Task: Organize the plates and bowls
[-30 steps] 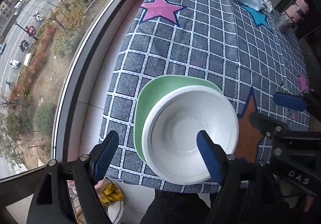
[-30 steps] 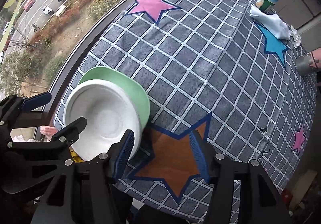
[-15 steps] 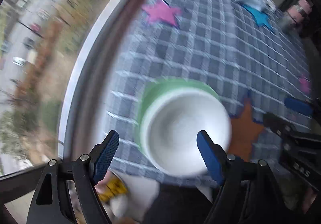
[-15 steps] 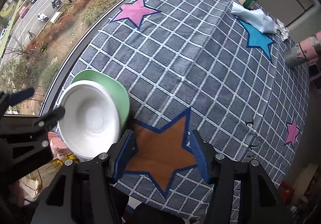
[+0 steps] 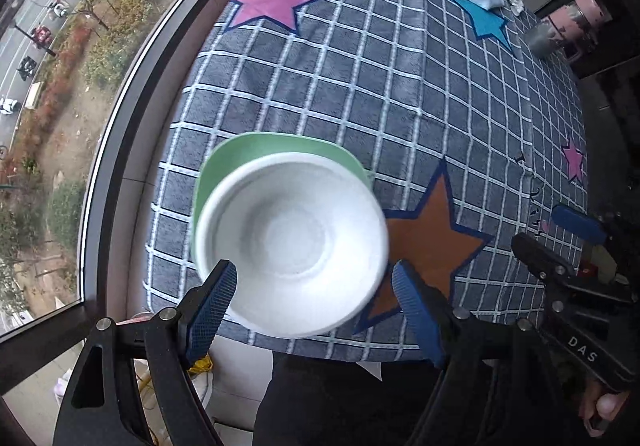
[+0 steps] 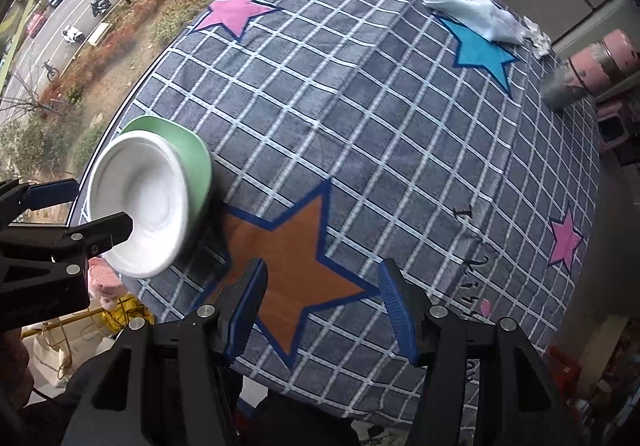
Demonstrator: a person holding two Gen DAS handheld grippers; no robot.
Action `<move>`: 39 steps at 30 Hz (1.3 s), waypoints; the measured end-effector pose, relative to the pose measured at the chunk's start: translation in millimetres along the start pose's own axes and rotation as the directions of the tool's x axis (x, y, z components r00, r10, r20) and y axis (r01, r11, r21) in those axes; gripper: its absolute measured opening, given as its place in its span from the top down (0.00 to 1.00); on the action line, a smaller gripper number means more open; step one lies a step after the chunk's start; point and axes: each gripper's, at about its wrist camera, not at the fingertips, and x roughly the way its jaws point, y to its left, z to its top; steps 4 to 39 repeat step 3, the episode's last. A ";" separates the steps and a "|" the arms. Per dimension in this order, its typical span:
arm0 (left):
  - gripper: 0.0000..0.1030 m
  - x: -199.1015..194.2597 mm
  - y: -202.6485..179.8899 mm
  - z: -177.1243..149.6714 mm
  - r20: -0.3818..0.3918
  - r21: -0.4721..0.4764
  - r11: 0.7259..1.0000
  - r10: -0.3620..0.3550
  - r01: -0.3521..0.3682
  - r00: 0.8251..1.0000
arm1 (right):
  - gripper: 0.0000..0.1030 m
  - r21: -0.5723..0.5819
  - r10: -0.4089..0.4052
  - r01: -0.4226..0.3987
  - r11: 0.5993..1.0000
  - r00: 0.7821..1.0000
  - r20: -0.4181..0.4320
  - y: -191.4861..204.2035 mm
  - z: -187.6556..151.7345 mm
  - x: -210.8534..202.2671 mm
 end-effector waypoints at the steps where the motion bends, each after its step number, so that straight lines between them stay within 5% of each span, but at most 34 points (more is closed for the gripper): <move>1: 0.19 0.3 -5.6 -0.4 0.001 0.007 1.000 0.002 -0.002 1.000 | 0.43 0.007 0.002 -0.002 1.000 1.000 0.000 -4.8 -3.1 -0.5; 39: 0.19 0.5 -17.9 -0.5 0.004 0.020 1.000 0.004 -0.004 1.000 | 0.43 0.023 0.007 -0.007 1.000 1.000 0.000 -13.4 -9.2 -1.9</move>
